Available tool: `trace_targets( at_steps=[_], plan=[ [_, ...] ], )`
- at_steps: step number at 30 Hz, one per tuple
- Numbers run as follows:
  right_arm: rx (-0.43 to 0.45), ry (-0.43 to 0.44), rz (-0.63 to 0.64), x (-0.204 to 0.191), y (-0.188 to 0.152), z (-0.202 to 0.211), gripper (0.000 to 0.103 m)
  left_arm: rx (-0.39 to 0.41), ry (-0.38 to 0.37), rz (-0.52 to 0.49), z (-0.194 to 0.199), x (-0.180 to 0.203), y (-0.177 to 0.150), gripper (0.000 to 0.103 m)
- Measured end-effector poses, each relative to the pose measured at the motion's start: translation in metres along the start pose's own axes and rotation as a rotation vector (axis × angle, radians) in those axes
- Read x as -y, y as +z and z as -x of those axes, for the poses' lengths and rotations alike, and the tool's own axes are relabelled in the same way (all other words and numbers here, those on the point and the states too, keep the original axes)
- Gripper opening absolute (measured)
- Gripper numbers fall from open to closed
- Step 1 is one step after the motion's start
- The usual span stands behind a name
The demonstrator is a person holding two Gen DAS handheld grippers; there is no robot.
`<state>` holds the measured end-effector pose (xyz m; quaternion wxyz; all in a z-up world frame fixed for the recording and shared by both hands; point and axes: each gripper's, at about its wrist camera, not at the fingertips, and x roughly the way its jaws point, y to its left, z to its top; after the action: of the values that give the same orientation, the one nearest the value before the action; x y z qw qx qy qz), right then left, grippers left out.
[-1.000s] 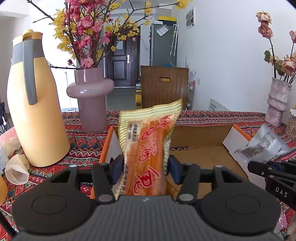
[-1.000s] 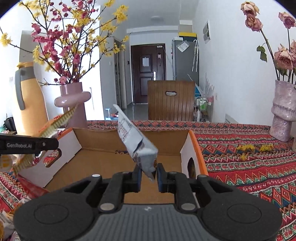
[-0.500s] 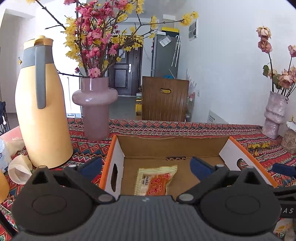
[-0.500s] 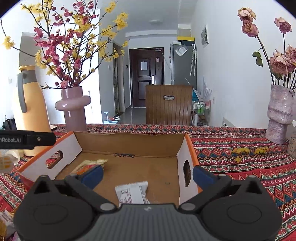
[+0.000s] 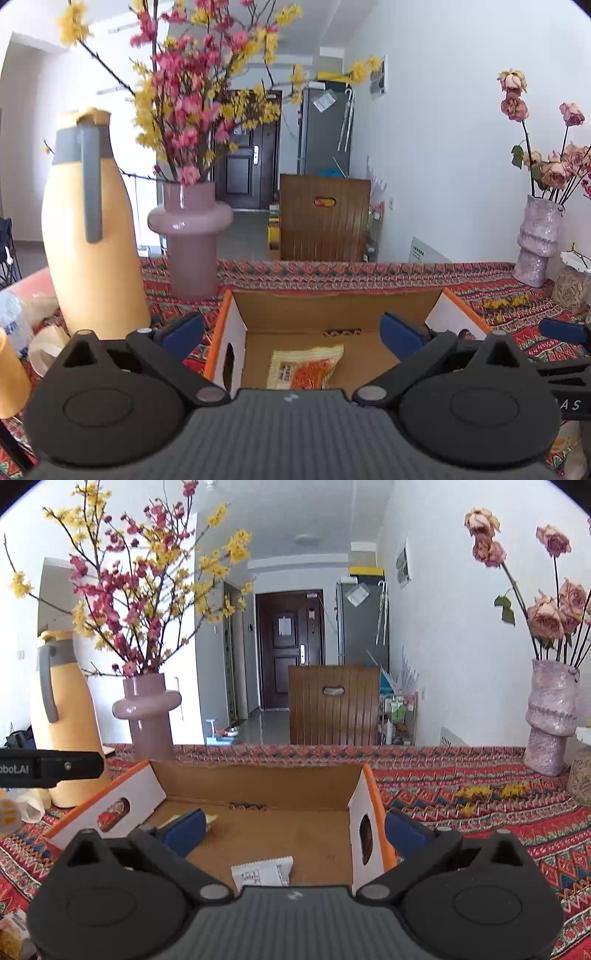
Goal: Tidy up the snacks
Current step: 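Open both tools to drop the packets into the box, then move both open tools back over the snack heap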
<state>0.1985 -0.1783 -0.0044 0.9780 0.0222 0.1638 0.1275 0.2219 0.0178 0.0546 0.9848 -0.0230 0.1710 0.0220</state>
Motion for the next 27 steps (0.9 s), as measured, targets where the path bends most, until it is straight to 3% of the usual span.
trace_targets(
  at_steps=[9,15,27],
  plan=[
    [0.057,0.019,0.029,-0.007,0.016,0.036,0.103,0.034,0.001,0.000,0.037,-0.003,0.010,0.103],
    [0.067,0.024,0.063,-0.009,0.010,0.069,0.103,0.026,0.004,-0.004,0.062,-0.014,-0.001,0.103],
    [-0.067,0.006,0.019,0.004,-0.041,0.100,0.103,-0.113,0.022,0.011,0.076,-0.039,-0.060,0.103]
  ],
)
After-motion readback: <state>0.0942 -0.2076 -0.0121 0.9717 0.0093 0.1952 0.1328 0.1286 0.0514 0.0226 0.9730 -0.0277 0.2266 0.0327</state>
